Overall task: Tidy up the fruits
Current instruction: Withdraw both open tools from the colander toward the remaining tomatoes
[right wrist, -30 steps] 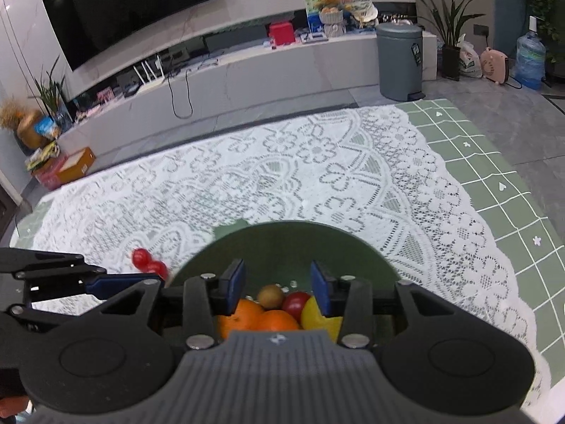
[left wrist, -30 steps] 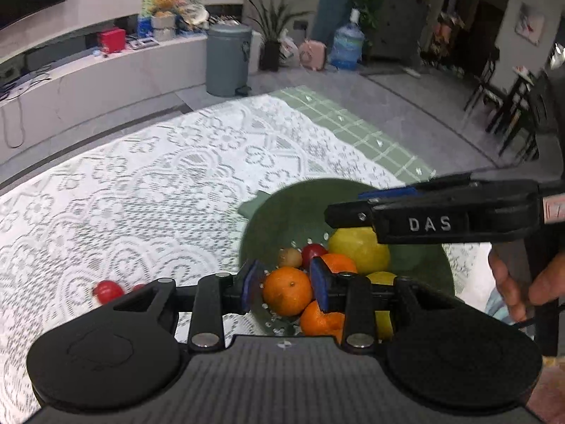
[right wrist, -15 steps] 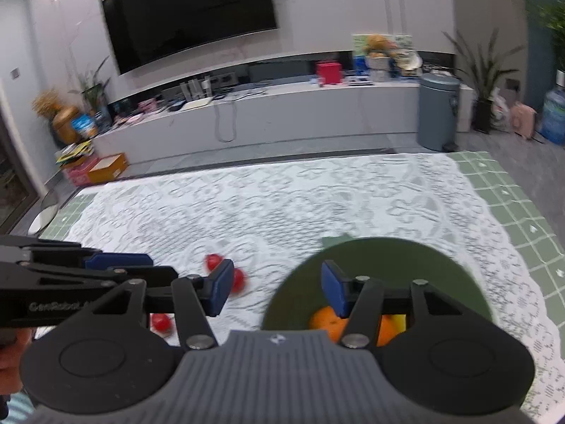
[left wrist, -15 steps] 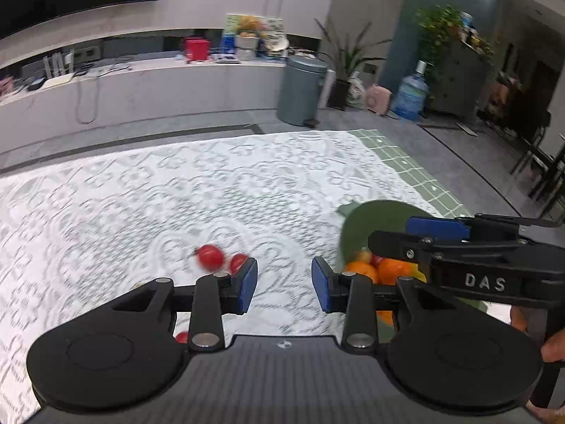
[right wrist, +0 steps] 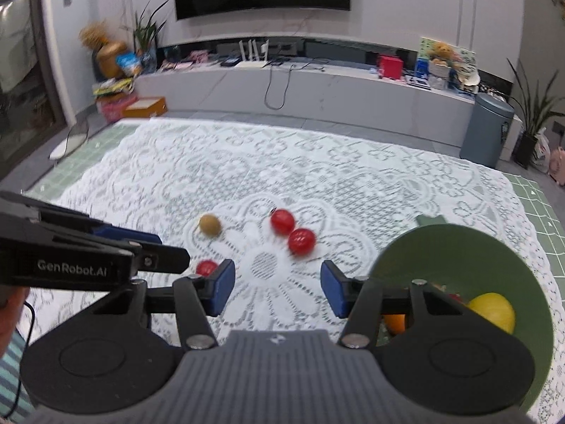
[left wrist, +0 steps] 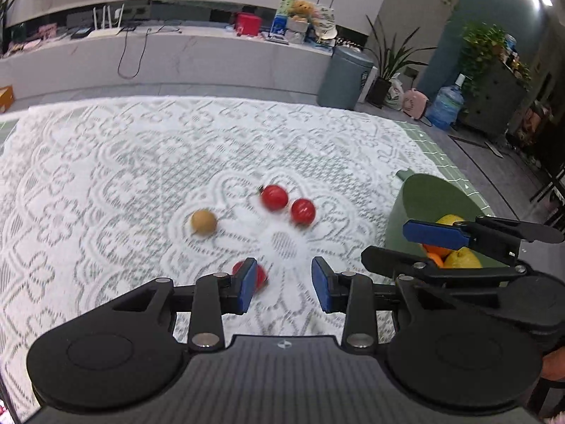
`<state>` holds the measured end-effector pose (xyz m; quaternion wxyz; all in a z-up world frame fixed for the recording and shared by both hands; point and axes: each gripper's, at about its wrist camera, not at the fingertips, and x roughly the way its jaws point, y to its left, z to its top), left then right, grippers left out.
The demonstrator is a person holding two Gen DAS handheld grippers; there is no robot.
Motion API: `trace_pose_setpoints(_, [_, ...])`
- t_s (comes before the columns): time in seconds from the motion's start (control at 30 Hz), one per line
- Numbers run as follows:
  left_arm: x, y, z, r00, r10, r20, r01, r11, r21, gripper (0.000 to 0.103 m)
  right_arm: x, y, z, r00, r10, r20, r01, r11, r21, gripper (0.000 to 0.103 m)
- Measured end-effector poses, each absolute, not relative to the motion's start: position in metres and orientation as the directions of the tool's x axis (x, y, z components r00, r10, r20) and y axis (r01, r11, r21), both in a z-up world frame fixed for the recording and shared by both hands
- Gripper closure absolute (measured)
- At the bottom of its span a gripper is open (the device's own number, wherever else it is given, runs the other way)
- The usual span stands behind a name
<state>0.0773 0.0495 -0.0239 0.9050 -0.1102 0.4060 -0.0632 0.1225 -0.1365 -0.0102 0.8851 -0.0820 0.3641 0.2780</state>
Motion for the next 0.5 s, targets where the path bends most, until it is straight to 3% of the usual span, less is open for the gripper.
trace_pose_setpoints(0.4, [0.065,0.067,-0.049,0.637,-0.218,-0.740,-0.024,0.953,-0.302,0.060,0.114,-0.115,-0.040,0.553,0.388,-0.737,-0.594,0.804,-0.022,0.058])
trace_pose_setpoints(0.5, [0.067,0.068,-0.053,0.633,-0.227,-0.740,-0.026,0.949,-0.314,0.060,0.117,-0.113,-0.044,0.540,0.385,-0.748,-0.601,0.799,-0.022,0.065])
